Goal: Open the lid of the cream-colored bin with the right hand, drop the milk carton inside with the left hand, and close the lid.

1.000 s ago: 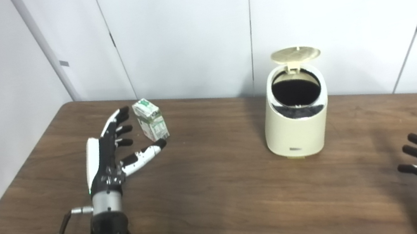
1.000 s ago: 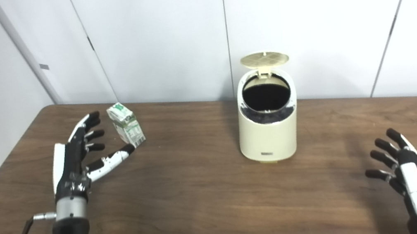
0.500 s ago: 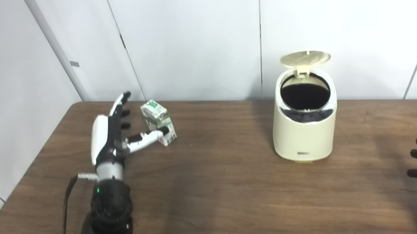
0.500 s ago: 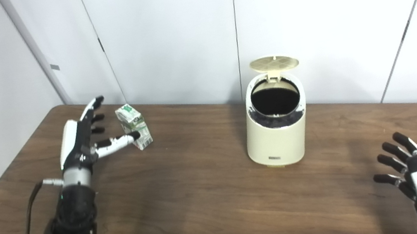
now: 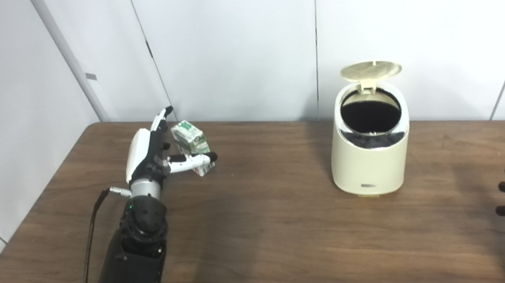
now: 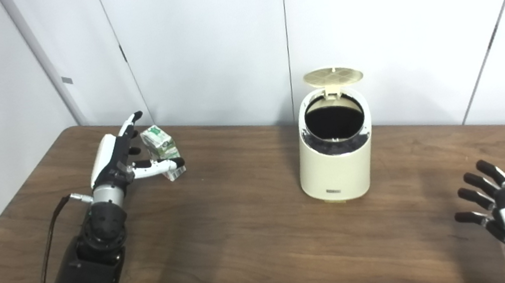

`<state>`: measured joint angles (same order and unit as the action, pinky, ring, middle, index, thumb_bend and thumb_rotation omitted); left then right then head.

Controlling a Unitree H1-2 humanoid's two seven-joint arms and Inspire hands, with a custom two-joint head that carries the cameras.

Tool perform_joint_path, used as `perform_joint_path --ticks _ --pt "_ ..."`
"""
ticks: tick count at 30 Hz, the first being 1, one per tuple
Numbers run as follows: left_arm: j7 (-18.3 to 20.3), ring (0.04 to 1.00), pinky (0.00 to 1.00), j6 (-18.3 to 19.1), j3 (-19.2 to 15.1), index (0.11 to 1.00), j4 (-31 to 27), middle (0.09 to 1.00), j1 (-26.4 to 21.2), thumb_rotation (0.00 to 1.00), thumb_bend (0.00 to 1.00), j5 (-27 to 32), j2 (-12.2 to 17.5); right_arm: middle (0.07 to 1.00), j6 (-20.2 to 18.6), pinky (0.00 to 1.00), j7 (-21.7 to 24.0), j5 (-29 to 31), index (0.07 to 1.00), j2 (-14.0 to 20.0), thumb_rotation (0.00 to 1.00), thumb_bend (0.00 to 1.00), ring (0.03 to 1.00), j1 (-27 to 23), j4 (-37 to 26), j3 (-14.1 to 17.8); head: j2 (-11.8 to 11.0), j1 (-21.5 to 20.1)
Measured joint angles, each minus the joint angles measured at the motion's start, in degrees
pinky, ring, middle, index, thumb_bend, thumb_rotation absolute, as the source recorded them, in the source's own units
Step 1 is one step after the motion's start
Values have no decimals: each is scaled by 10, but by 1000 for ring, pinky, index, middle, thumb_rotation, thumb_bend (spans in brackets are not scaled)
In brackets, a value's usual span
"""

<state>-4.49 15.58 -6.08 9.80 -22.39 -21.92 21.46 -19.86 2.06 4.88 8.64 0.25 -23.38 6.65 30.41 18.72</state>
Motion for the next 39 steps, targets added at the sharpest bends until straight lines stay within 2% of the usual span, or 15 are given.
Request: perform_joint_path --ticks 2,4,6,9,10,12,15,20,25,29,32,33,34,38,39 --pt "0 734 548 0 4 978 4 964 -2 174 971 -1 1 825 -1 581 -1 -3 862 0 860 729 779 0 -3 -2 0 0" --pt "0 728 541 0 9 972 18 949 -6 175 973 -1 1 828 -2 579 -1 -5 864 -1 858 730 781 0 -3 -5 -1 -2" --pt "-1 788 600 0 9 964 29 939 -7 167 969 -1 1 833 -4 586 -1 -7 868 -1 858 731 786 0 -4 -7 0 -2" --pt "-3 901 775 -2 10 960 43 948 -11 157 950 0 1 836 -6 589 -1 -8 867 -1 862 725 791 0 -9 -8 1 -1" --pt "-6 919 816 -7 10 957 45 946 -11 153 941 0 0 839 -7 590 -1 -10 868 -1 865 713 794 0 -10 -9 1 -1" --pt "-18 918 835 -16 13 947 55 937 -14 147 925 0 -1 847 -8 604 -1 -12 871 -1 866 690 804 0 -10 -11 3 -3" --pt "-36 871 778 -34 20 914 73 906 -17 136 897 -2 -2 865 -8 636 0 -14 886 0 877 657 825 0 -10 -13 4 -3" --pt "-56 823 713 -35 27 852 82 875 -23 126 886 -3 -11 876 -11 665 1 -16 899 3 876 637 835 0 -12 -14 5 -4" --pt "-65 748 650 -36 30 795 90 807 -28 95 846 -2 -13 882 -29 702 0 -21 913 3 895 624 847 -1 -29 -18 7 -4" --pt "-83 628 514 -57 18 707 101 717 -29 15 830 14 -24 892 -38 728 0 -22 927 3 905 602 864 -1 -31 -19 8 -4" --pt "-98 547 460 -67 8 644 104 624 -29 1 797 21 -34 893 -50 738 -1 -22 927 2 907 588 866 -1 -42 -20 10 -4" --pt "-104 525 450 -69 5 586 106 550 -29 0 661 22 -38 898 -51 749 -1 -22 932 1 911 581 874 -2 -45 -20 10 -4" --pt "-111 507 441 -73 1 544 109 506 -29 0 578 24 -43 904 -52 761 -1 -22 935 1 918 574 882 -2 -46 -20 10 -4" --pt "-139 480 455 -78 -6 476 119 495 -30 0 508 23 -55 916 -57 785 -1 -23 946 1 929 560 899 -3 -47 -24 11 -4" --pt "-141 473 413 -79 -5 465 120 489 -30 0 490 21 -56 919 -57 792 -1 -23 949 1 938 547 904 -3 -47 -24 12 -4"
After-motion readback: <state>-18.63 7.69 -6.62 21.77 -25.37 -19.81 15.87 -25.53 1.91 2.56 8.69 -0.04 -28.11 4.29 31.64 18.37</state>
